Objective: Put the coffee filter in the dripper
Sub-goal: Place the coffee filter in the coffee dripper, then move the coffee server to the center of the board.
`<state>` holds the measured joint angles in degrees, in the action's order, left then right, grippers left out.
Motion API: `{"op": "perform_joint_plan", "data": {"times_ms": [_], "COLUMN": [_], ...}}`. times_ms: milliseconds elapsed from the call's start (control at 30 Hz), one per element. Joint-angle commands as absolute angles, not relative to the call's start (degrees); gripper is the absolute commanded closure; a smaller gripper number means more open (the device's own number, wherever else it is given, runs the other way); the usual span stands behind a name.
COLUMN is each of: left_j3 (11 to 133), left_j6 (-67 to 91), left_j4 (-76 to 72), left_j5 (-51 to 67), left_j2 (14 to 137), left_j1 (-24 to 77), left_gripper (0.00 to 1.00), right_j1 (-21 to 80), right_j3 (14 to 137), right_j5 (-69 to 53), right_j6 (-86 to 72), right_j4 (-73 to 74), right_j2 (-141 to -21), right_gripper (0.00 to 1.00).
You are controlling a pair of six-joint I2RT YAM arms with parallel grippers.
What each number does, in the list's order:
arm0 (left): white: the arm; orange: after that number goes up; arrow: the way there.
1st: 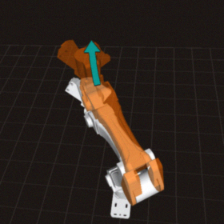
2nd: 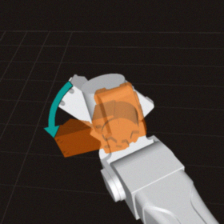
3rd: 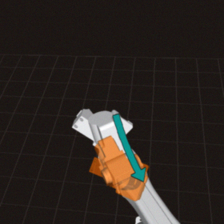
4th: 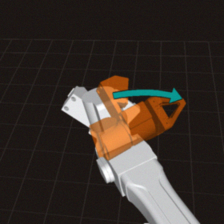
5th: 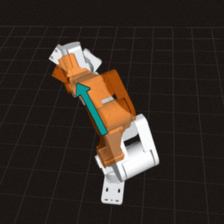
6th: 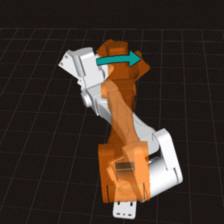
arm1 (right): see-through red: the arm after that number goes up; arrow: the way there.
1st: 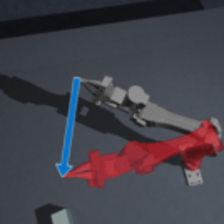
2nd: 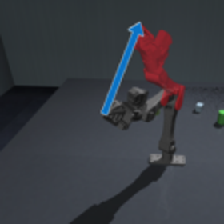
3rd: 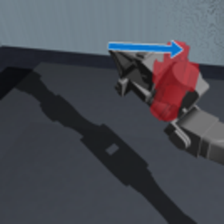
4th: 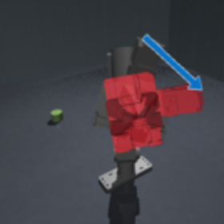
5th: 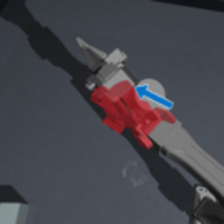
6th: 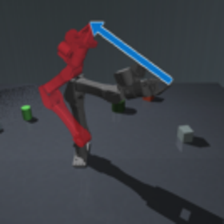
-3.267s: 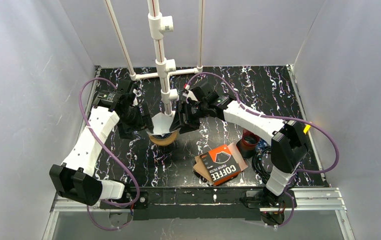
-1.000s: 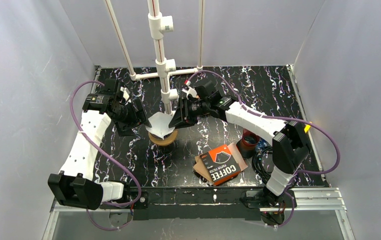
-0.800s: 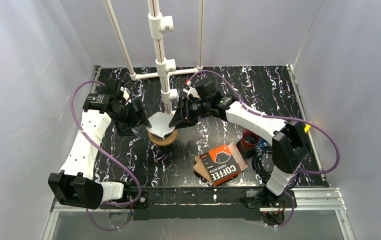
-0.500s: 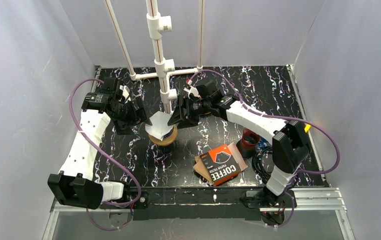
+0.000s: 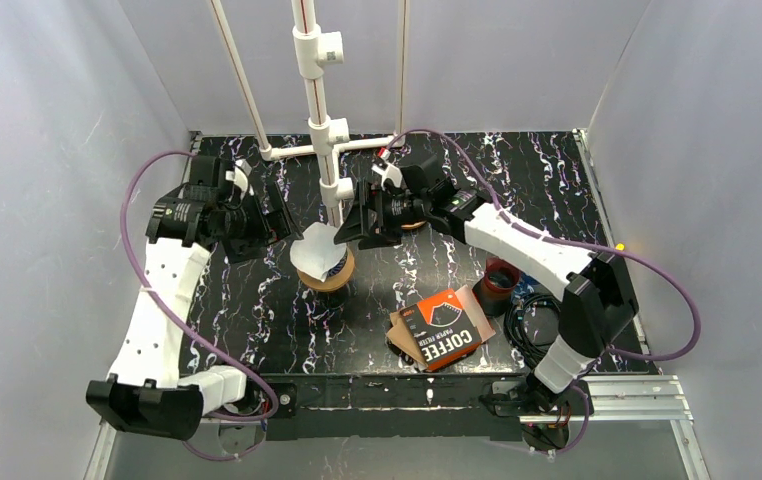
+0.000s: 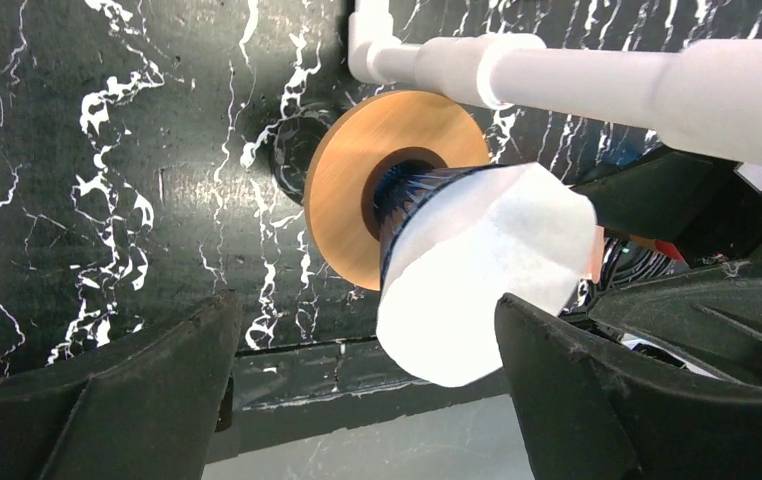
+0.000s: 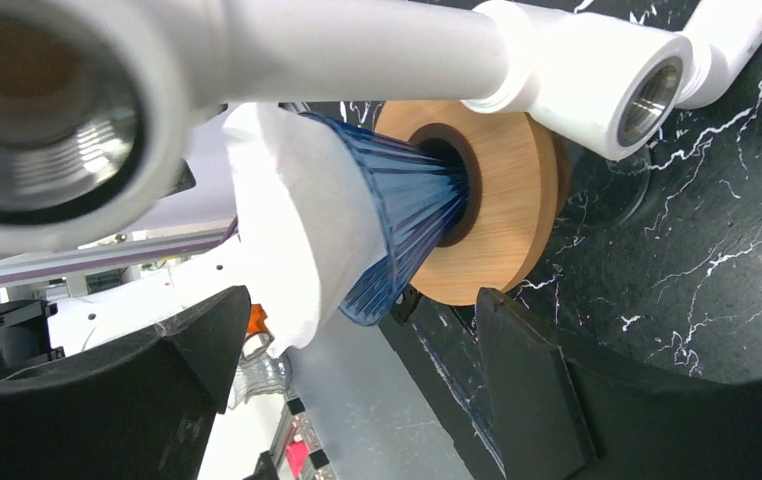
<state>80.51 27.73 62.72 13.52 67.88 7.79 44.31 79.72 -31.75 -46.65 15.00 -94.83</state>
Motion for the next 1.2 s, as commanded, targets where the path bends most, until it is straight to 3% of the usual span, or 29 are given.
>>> {"op": "perform_joint_plan", "data": {"times_ms": [0,367,633,1167], "left_j3": [82.34,79.18,69.96,71.62], "left_j6": [25.97,26.63,31.72,27.79], "left_j4": [61.01,51.32,32.9,30.67], "left_j5": [14.11,14.16,23.95,36.38], "left_j2": [63.92,54.58,47.43,47.61], "left_j1": [7.38,7.38,7.38,9.2], "left_gripper": [0.02,0.02,0.02,0.02], "right_j1": [44.21,40.74,35.2,29.4], "right_j3": [80.45,78.47,78.46,79.28], "right_j5": [-29.75,-23.48,-14.97,5.95], "right_j6": [-44.43,-38.73,-33.23,-28.49], "right_j4": [13.76,23.33,37.57,67.32], "right_j2": [-90.58,-85.08,-82.03,-75.97], "right_gripper": [0.06,0.03,0.03,0.03]}}
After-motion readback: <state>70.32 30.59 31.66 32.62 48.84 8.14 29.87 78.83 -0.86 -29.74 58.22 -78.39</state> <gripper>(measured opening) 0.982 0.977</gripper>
